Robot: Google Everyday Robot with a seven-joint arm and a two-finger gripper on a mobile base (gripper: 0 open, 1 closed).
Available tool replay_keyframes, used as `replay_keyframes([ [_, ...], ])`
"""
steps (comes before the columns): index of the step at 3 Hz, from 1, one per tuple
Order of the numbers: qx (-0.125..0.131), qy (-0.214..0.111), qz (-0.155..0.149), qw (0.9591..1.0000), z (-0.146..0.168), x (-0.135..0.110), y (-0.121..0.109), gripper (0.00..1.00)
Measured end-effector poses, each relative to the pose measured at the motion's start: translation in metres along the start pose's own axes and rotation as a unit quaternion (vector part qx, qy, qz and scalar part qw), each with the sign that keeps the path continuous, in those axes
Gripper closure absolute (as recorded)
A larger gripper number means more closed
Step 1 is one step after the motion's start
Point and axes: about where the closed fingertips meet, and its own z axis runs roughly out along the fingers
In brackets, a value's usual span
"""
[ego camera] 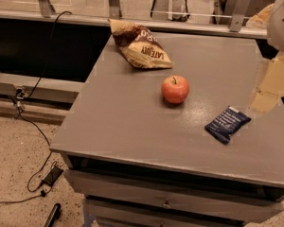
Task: Pick apple
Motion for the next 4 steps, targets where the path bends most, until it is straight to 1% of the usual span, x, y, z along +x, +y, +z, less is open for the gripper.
replay_keyframes([
  [1, -0.001, -0.005, 0.001, 1.0000, 0.002, -0.002, -0.002, 0.00],
  [2, -0.006, -0.018, 0.005, 0.9998, 0.009, -0.007, -0.008, 0.00],
  [3, -0.014, -0.050, 0.013, 0.9986, 0.039, -0.034, -0.028, 0.00],
  [4, -0.022, -0.092, 0.021, 0.9953, 0.072, -0.059, -0.042, 0.00],
])
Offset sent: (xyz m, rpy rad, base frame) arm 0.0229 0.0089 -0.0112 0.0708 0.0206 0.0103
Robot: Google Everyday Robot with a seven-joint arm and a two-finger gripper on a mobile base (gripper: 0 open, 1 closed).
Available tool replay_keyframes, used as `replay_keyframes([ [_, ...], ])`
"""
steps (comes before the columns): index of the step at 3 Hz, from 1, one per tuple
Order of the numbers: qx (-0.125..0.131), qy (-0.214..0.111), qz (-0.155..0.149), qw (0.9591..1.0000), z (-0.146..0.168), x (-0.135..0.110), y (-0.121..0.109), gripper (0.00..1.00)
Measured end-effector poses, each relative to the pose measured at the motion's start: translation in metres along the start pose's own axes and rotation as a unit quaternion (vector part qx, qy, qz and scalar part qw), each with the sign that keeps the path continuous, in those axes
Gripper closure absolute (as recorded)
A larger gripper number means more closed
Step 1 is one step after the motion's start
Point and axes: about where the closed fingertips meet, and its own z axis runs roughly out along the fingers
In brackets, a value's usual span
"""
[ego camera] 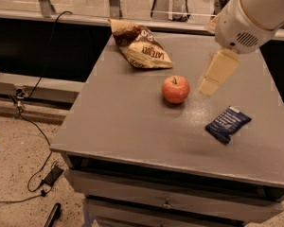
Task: Pick apple
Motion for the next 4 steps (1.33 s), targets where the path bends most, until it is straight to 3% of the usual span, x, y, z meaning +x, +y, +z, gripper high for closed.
replay_keyframes([
  [1, -0.001, -0.026, 0.002, 0.9997, 0.031, -0.013, -0.006, 0.00],
  [3, 0.011, -0.029, 0.023, 0.9993, 0.085, -0.004, -0.019, 0.00],
  [4, 0.002, -0.028, 0.018, 0.9995, 0.104, -0.004, -0.013, 0.00],
])
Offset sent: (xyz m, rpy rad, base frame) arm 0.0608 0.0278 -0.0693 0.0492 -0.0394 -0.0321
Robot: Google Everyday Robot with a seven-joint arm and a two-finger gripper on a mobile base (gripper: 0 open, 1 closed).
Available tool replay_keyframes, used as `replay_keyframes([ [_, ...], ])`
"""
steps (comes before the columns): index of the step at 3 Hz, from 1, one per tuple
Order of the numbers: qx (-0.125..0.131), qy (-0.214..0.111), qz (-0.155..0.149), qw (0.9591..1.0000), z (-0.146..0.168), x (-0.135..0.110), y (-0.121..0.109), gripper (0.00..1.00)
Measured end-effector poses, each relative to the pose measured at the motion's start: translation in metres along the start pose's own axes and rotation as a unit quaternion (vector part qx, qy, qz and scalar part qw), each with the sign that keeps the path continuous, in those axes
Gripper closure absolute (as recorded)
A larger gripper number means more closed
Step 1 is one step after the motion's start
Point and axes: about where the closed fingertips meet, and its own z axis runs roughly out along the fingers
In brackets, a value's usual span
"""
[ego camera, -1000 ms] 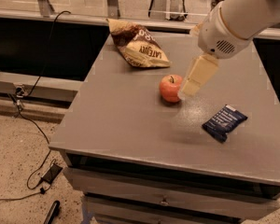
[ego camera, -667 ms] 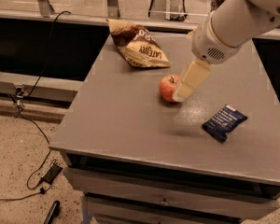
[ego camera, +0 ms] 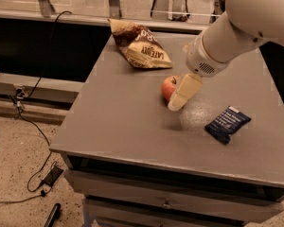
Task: Pick apple
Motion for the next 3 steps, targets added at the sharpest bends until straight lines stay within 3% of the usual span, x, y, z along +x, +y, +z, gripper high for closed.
replay_keyframes([
  [2, -0.023, 0.019, -0.005, 0.9995, 0.029, 0.009, 0.010, 0.00],
  [3, -0.033, 0.027, -0.008, 0.9991, 0.038, 0.013, 0.012, 0.18],
])
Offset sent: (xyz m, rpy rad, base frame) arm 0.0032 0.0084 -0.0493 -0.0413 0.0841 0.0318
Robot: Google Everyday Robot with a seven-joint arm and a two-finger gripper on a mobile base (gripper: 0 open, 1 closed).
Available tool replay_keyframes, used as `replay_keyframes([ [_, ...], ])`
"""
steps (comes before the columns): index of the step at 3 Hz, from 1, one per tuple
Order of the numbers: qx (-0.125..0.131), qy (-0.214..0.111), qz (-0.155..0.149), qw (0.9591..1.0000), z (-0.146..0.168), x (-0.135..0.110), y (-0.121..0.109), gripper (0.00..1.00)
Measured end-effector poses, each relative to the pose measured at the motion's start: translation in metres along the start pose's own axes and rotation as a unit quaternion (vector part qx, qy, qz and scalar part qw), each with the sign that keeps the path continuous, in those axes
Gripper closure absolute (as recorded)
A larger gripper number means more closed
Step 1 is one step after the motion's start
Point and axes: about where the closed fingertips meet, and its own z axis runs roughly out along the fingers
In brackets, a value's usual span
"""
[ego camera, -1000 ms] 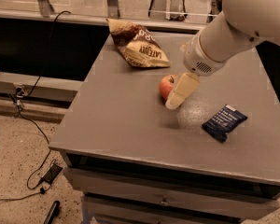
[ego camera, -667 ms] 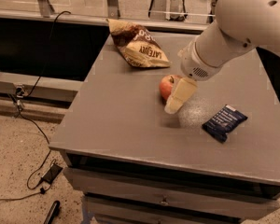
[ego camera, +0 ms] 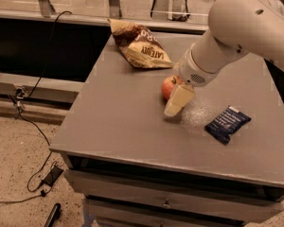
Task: Pick apple
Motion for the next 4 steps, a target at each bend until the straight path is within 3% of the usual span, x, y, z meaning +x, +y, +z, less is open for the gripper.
replay_keyframes([
  [2, -0.006, 0.016, -0.004, 0.9998, 0.009, 0.006, -0.005, 0.64],
  [3, -0.008, -0.002, 0.000, 1.0000, -0.007, -0.001, -0.011, 0.88],
  [4, 0.004, -0.052, -0.001, 0.9986, -0.056, -0.016, -0.020, 1.00],
])
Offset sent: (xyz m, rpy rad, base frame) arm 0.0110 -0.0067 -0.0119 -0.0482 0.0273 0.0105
